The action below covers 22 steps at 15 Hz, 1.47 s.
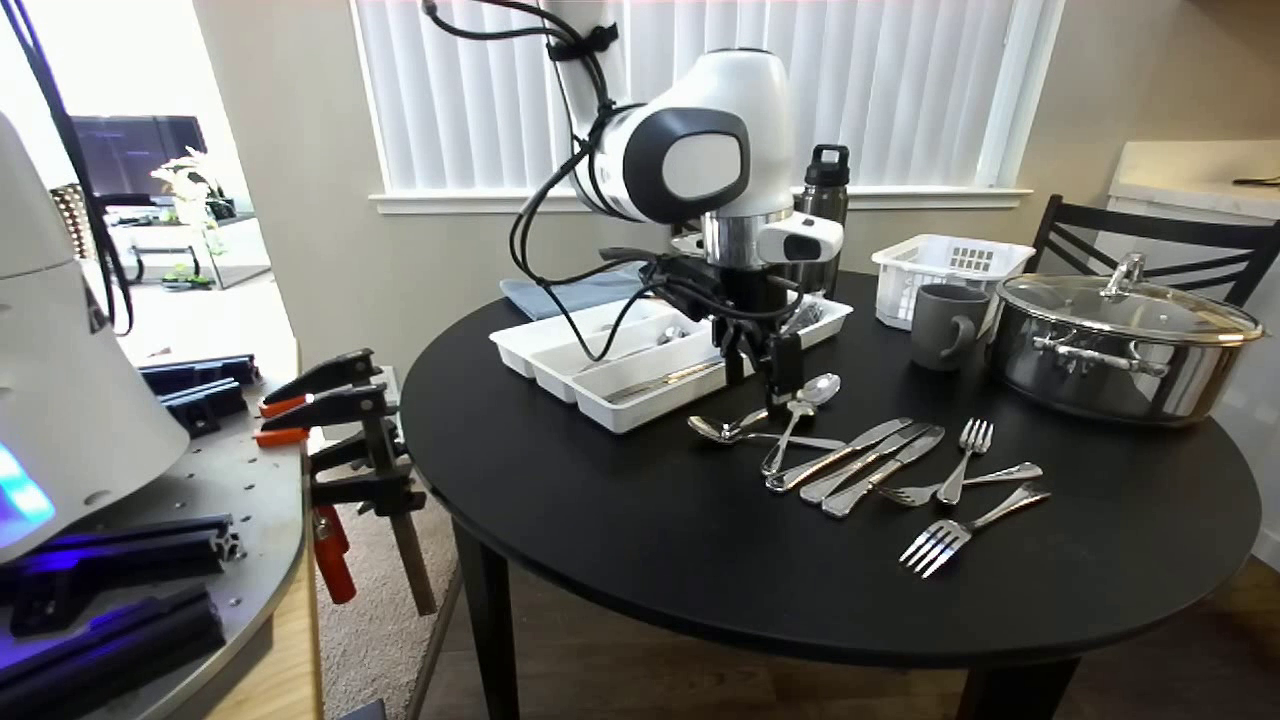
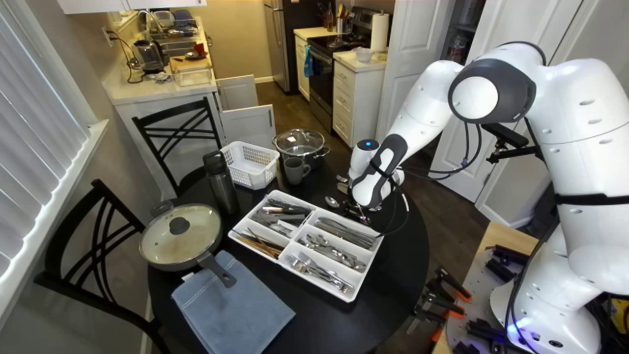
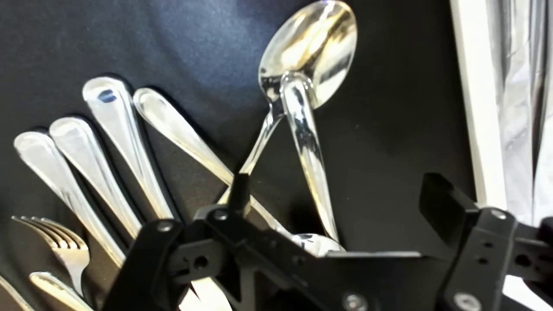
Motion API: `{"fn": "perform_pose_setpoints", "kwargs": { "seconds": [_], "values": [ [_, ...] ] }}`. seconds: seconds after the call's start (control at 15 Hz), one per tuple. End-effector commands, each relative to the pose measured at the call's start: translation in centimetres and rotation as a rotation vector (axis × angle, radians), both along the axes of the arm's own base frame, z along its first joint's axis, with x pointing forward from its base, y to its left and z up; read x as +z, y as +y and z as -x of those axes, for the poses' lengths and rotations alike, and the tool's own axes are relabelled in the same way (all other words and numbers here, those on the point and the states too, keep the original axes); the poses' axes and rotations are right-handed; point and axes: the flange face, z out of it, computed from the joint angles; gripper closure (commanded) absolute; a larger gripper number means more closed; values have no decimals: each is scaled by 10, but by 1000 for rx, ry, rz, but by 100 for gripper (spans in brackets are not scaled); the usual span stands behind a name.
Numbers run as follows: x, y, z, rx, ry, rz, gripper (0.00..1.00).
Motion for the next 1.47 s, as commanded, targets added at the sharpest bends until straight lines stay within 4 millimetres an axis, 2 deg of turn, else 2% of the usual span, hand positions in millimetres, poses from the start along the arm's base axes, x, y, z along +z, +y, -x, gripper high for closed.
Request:
{"fn": "perform_pose_setpoints", "kwargs": {
  "seconds": [0.0,0.47,0.53,0.87,1.27,1.4],
  "values": [
    [-5,-5,1,12,-45,-20,0],
    [-16,-7,-2,52,-64,-77,0],
    [-16,-10,-3,59,-75,-82,20],
    [-21,-16,-8,77,-80,-95,53],
    [-16,-24,-12,81,-101,-83,92],
    [-14,-25,-14,79,-104,-83,99]
  ]
}}
